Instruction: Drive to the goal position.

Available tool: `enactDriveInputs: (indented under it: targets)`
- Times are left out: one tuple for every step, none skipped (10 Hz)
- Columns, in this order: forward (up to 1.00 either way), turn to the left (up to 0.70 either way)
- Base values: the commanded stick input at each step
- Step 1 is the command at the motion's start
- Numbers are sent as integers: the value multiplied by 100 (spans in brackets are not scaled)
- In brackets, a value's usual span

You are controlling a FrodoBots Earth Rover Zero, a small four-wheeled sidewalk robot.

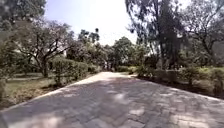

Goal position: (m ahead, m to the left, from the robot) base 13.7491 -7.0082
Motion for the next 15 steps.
enactDriveInputs:
  targets:
    - [30,0]
    - [30,0]
    - [30,0]
    - [30,0]
    - [30,0]
    - [30,0]
    - [30,0]
    - [30,0]
    - [30,0]
    - [30,0]
    - [30,0]
    - [30,0]
    - [30,0]
    - [30,0]
    - [30,0]
